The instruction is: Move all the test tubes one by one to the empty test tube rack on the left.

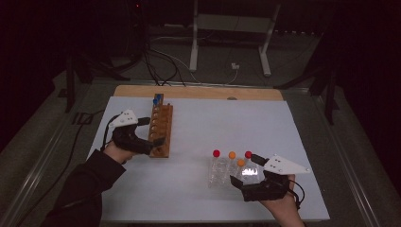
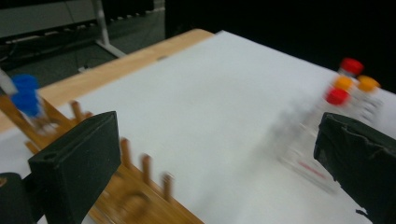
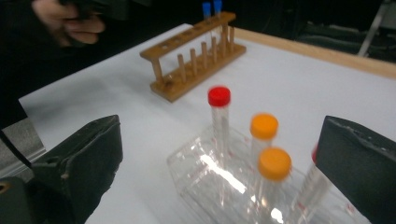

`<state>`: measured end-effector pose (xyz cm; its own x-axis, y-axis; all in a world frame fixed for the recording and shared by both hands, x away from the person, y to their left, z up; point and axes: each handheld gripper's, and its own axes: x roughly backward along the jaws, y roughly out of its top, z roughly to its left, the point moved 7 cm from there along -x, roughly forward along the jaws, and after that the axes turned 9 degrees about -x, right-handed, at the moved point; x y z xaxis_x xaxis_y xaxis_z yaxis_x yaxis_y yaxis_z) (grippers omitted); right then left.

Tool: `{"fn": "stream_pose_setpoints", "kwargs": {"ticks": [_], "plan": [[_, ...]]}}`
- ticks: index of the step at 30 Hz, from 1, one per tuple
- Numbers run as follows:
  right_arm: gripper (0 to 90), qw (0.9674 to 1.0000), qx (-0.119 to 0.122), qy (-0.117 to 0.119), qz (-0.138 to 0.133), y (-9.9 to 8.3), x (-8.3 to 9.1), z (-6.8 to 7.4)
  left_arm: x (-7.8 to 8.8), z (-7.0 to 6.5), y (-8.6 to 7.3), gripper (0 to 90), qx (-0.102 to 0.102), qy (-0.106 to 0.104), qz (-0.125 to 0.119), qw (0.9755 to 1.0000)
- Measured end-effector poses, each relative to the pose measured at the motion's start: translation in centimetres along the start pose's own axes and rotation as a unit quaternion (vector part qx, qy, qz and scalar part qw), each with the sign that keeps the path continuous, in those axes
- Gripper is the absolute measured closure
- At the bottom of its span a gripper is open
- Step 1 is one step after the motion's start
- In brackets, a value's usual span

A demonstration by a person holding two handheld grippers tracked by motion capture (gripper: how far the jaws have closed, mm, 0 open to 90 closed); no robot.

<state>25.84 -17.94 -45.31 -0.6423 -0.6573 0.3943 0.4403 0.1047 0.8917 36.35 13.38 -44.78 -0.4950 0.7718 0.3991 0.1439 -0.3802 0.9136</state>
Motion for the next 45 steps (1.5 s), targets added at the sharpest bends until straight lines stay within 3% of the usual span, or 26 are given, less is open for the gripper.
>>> {"fn": "stream_pose_setpoints", "kwargs": {"ticks": [9,15,17,23,30,39,45], "plan": [[0.7,0.9992,-0.017,-0.013,0.034,-1.9,0.1,-1.6,1.1,-5.3,-2.0,1.6,-0.002,-0.047,-0.001,0.9989],[9.4,0.9976,-0.033,-0.030,0.054,-3.2,-0.3,-2.7,1.0,-7.5,-3.7,1.6,0.005,-0.065,-0.001,0.9979],[19.6,0.9966,-0.039,-0.041,0.060,-3.5,-0.4,-3.0,1.0,-8.0,-4.0,1.6,0.002,-0.069,0.002,0.9976],[38.2,0.9937,-0.044,-0.062,0.082,-3.9,-0.7,-3.6,1.2,-8.3,-4.2,1.6,0.000,-0.065,-0.002,0.9979],[57.0,0.9906,-0.015,-0.072,0.115,-4.2,-1.7,-3.5,1.2,-8.3,-4.5,1.6,-0.001,-0.061,0.000,0.9981],[68.3,0.9875,-0.007,-0.084,0.133,-4.3,-3.1,-3.8,1.2,-8.5,-4.7,1.6,-0.008,-0.064,0.004,0.9979],[73.8,0.9864,0.015,-0.101,0.129,-4.2,-3.6,-3.9,1.1,-8.5,-4.8,1.6,-0.007,-0.063,0.005,0.9979]]}}
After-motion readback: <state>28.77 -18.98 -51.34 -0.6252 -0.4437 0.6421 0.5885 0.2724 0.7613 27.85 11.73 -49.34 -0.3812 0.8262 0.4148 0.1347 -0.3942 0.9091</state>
